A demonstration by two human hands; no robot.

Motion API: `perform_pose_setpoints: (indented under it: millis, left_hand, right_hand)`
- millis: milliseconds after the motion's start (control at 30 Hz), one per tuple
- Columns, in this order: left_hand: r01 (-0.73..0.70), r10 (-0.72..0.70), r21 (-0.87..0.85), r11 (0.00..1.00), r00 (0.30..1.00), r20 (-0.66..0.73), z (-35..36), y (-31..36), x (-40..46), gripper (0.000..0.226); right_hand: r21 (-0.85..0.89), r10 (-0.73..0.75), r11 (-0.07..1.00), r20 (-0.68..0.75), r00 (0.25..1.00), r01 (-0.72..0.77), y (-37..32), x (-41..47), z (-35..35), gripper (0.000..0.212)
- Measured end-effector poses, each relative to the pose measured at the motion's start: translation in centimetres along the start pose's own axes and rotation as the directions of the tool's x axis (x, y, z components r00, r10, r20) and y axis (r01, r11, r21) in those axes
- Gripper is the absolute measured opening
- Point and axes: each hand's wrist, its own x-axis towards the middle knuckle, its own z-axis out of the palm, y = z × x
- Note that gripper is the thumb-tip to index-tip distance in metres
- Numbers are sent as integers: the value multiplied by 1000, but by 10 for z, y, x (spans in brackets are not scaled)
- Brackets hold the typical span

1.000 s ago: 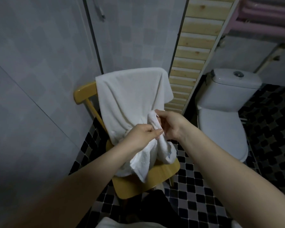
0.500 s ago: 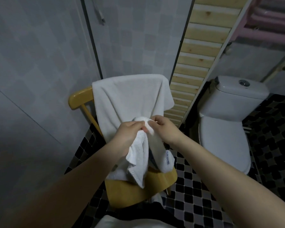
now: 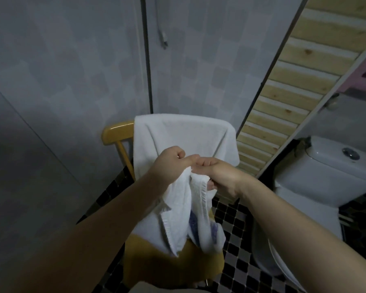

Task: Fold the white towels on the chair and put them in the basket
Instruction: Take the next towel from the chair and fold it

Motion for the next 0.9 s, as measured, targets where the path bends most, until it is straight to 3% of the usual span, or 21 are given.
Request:
perform_pose_setpoints:
  millis: [67,167,267,367,433,500,567,633,733,800,900]
  left_hand:
    - [-18,22,72,997,999,-46,4,2,7,33]
    - [-47,66,155,987,991,-120,9,3,16,33]
    - [-106,122,121,987,984,-129,11,1,21,28]
    - [-184,202,209,960,977,-67,10,-8,24,23]
    - [-161,163,221,962,987,5,10,-18,25,23]
    - [-115,114,99,988,993,22,10,-30,23,28]
    - [-40,34,-185,982,999,-33,13,-36,21,35]
    - [53,-88,-437,898,994,-59,21,-36,23,38]
    - [134,-217,-603,786,974,-65,31,-36,30,17]
    - [129,-229,-663,737,971,-66,40,-36,31,15]
    - [73,-175,-688,722,981,-79,52,-34,29,16]
  right_hand:
    - [54,35,998,81,996,-40,0,4,-7,24]
    - [-19,32,999,111,993,-30,-3,8,-13,31]
    - [0,4,1000,-1,1000,-4,-7,16,-19,28]
    - [119,-6,993,-131,991,22,-8,23,-28,25]
    - [219,6,975,-185,983,35,-9,23,-35,26]
    - [282,13,958,-218,976,50,-9,21,-39,24]
    - [307,34,950,-263,964,50,-8,20,-44,20]
    - [317,73,948,-316,946,33,-5,20,-51,17]
    - [371,114,928,-331,937,18,-5,13,-58,20]
    - [406,89,914,-239,967,16,-7,4,-61,20]
    - [404,-36,914,35,999,18,-5,-5,-60,24]
